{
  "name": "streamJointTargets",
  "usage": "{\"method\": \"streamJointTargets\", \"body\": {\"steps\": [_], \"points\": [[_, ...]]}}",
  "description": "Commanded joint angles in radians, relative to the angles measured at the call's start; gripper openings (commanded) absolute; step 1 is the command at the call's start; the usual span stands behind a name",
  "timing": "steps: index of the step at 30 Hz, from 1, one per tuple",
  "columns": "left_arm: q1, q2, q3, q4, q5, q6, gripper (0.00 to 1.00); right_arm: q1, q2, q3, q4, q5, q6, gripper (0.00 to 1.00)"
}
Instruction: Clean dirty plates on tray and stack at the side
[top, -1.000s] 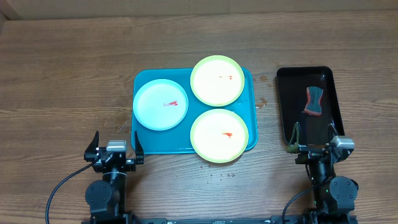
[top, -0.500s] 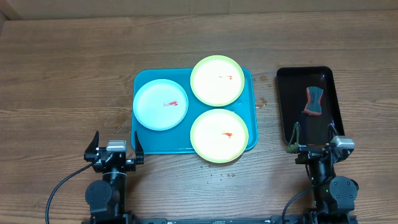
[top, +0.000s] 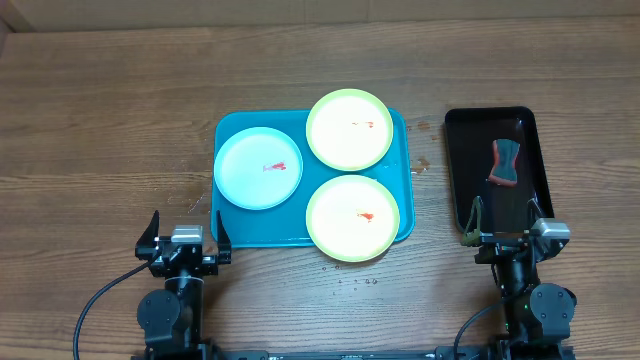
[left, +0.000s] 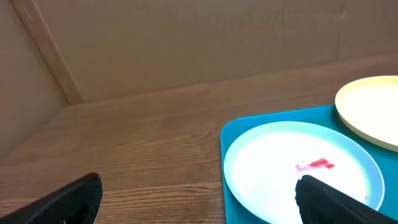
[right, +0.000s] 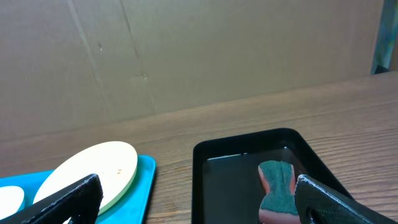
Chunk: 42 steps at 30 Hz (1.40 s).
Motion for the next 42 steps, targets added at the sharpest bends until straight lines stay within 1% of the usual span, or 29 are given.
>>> {"method": "streamJointTargets", "body": {"steps": [1,4,8,12,14,16,19,23,26,29,33,37,38,42], "points": [[-0.006,-0.011,-0.008,0.005,0.005,0.014,0.99,0.005,-0.01,-0.01,0.003,-0.002,0.0,1.0],[-0.006,-0.011,-0.007,0.021,0.051,0.015,1.0,0.005,-0.01,-0.01,0.008,-0.018,0.0,1.0],[-0.006,-0.011,0.017,0.003,0.155,0.013,1.0,0.005,-0.01,-0.002,0.001,-0.131,0.001,1.0],[-0.006,0.01,0.085,-0.048,0.163,-0.032,1.0,0.005,-0.009,0.052,-0.06,-0.177,0.002,1.0],[-0.006,0.041,0.13,-0.076,0.163,-0.033,1.0,0.005,0.0,0.09,-0.099,-0.208,0.005,1.0],[-0.006,0.087,0.177,-0.087,0.164,-0.063,1.0,0.005,0.02,0.128,-0.129,-0.237,0.011,1.0],[-0.006,0.184,0.243,-0.098,0.216,-0.1,1.0,0.005,0.069,0.196,-0.165,-0.256,0.056,1.0],[-0.006,0.345,0.342,-0.091,0.252,-0.108,1.0,0.005,0.151,0.307,-0.234,-0.272,0.056,1.0],[-0.006,0.489,0.45,-0.081,0.311,-0.107,1.0,0.005,0.23,0.383,-0.261,-0.272,0.056,1.0],[-0.006,0.619,0.562,-0.109,0.375,-0.108,1.0,0.005,0.323,0.452,-0.277,-0.28,0.056,1.0],[-0.006,0.781,0.719,-0.21,0.429,-0.107,1.0,0.005,0.46,0.555,-0.326,-0.298,0.056,1.0],[-0.006,0.914,0.866,-0.347,0.429,-0.106,1.0,0.005,0.599,0.676,-0.409,-0.298,0.053,1.0],[-0.006,0.964,0.921,-0.399,0.428,-0.106,1.0,0.005,0.659,0.731,-0.448,-0.298,0.053,1.0],[-0.007,1.073,1.038,-0.516,0.427,-0.105,1.0,0.005,0.789,0.854,-0.549,-0.298,0.053,1.0]]}}
